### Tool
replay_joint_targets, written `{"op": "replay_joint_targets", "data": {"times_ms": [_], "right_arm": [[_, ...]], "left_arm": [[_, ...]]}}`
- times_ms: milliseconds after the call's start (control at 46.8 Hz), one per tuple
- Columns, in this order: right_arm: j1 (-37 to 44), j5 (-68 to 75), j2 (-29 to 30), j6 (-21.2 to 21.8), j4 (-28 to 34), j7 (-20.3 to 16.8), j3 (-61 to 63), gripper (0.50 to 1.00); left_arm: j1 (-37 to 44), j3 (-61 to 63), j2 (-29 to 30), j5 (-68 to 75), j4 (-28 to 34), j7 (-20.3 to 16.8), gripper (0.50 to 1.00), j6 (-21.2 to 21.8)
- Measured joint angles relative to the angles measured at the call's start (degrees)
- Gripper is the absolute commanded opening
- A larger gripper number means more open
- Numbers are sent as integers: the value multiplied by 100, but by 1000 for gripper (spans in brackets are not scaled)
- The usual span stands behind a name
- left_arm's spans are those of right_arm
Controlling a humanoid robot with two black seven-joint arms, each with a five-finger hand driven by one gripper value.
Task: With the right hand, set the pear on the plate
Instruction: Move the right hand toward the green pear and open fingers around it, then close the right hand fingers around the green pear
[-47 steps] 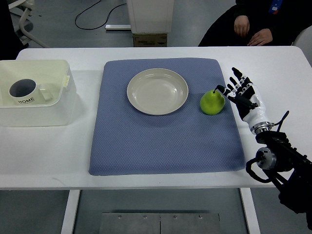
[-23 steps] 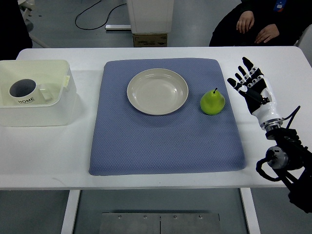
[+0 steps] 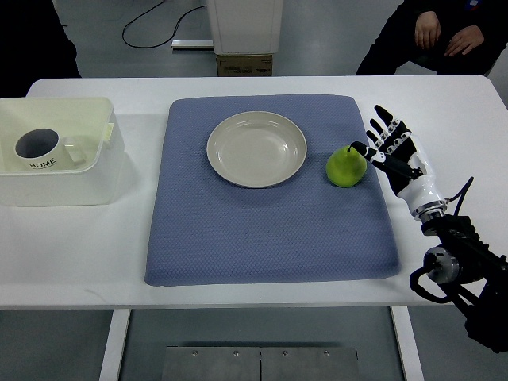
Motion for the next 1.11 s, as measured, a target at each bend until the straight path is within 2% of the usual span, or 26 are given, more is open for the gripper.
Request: {"op": "replay_joint_targets", "data": {"times_ms": [299,491,833,1110], "right_arm": [[54,-2,94,-463,-16,0,-350,1000],[130,-2,271,-904,-17,-1,-637,1000],[149,-2,387,-1105,-84,-1,-754,1000],[159,-11,433,-1111,-385,-1,-833,1000]], "left_arm": [[1,0,0,0,0,0,1000,-2],[2,0,0,0,0,0,1000,-1],[2,0,0,0,0,0,1000,0],[3,0,0,0,0,0,1000,-1]]}}
